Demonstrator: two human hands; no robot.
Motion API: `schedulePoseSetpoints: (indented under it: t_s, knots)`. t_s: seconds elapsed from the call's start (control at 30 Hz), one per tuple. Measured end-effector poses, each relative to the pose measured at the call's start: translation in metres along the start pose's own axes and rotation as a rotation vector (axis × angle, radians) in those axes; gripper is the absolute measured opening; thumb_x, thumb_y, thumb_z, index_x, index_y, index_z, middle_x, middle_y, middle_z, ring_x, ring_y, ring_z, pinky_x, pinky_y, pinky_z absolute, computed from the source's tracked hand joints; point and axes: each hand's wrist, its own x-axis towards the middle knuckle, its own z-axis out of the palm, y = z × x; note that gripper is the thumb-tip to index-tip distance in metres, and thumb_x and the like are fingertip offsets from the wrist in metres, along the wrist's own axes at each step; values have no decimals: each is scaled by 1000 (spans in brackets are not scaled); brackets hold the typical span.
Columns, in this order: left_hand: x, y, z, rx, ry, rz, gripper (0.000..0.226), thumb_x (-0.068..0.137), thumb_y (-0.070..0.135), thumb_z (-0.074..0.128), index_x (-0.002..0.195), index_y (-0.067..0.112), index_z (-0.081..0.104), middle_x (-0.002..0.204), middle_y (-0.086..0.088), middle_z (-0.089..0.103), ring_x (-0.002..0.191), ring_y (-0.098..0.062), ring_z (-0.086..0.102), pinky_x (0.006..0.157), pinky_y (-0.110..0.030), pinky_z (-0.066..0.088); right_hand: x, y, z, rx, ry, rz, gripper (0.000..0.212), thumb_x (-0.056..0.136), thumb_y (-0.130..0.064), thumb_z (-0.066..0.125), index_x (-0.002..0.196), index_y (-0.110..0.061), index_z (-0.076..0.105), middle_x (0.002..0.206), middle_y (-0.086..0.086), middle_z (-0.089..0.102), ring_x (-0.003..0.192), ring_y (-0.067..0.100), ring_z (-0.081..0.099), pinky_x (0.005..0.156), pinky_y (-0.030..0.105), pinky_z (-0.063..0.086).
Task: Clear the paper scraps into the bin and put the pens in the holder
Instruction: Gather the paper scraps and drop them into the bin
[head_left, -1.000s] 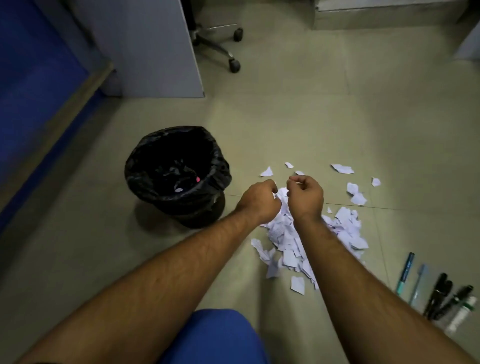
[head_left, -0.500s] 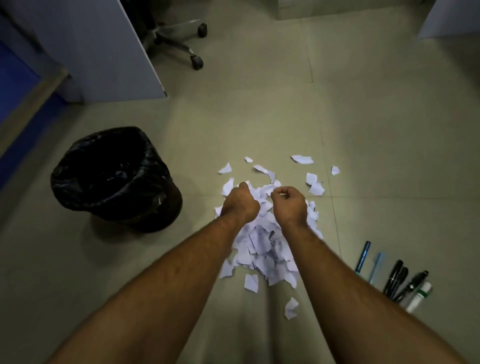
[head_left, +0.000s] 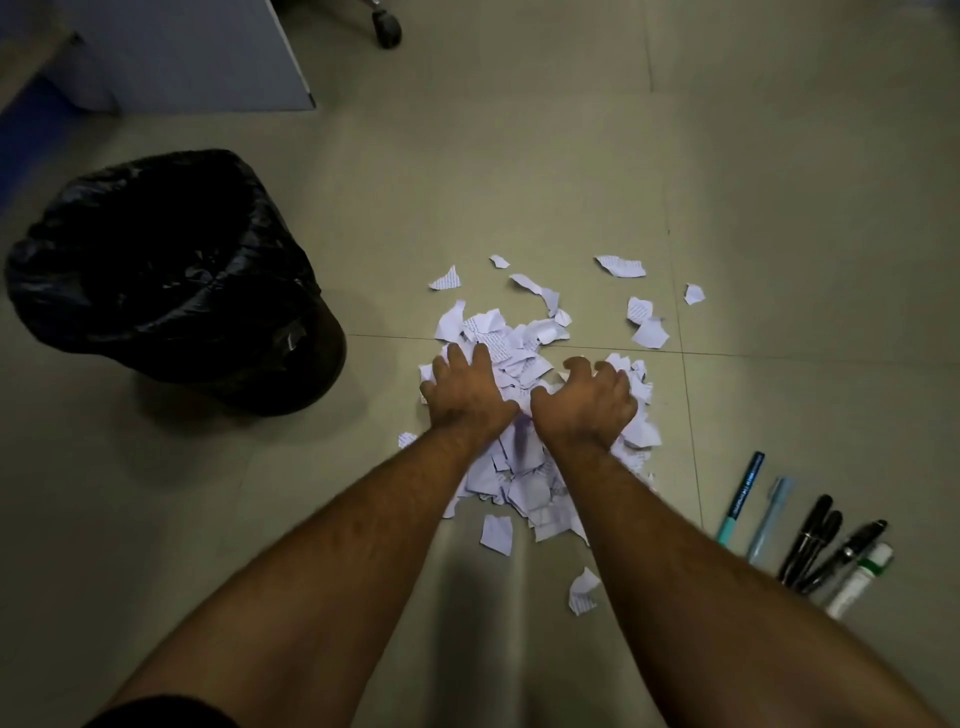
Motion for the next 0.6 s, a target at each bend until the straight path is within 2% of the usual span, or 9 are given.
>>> schedulePoseSetpoints:
  t_s: [0.07,0.1,0.17,0.27,0.37,0.47,0.6]
  knots:
    - [6,0,6,-29,-117,-11,104,73,72,62,153,27,12,160,-15,13,143,-40,23,110,-52,33,5,3,7,-53,-94,53,66,77,-49,65,137,-25,50,148,12,42,143,36,27,113,52,23]
    - [6,-1,10,-21,-149,-8,104,73,72,62,153,29,11,160,-15,14,142,-41,25,109,-51,35,5,4,10,-65,-160,74,70,77,-52,64,140,-26,46,148,12,40,143,36,28,112,53,26]
    - [4,-2,20,21,-151,3,97,78,67,61,152,30,11,158,-15,16,139,-41,29,105,-50,39,1,6,18,-44,-210,62,72,77,-53,65,141,-27,44,147,11,40,138,35,33,106,52,34]
    - [-1,-2,28,25,-99,9,76,88,52,56,150,31,17,153,-15,24,132,-39,36,100,-48,43,-8,3,24,-32,-180,-59,73,80,-49,65,145,-28,40,152,10,35,137,34,35,104,49,36]
    - [-6,-3,29,55,1,86,60,93,40,55,146,27,29,139,-14,41,118,-36,50,89,-44,49,-13,2,23,-88,-166,-151,65,86,-50,59,144,-28,42,149,9,41,132,34,41,102,45,39]
    - [-3,-9,27,96,113,163,45,97,28,51,140,24,41,129,-12,53,109,-34,59,82,-39,52,-15,5,22,-65,-127,-219,47,89,-35,57,135,-25,52,130,9,56,117,33,52,89,40,45]
    - [2,-16,25,60,166,231,26,93,15,54,117,20,60,112,-9,64,97,-31,65,77,-37,54,-12,9,21,-35,-168,-247,35,95,-24,53,129,-29,60,120,7,63,108,30,60,83,36,50]
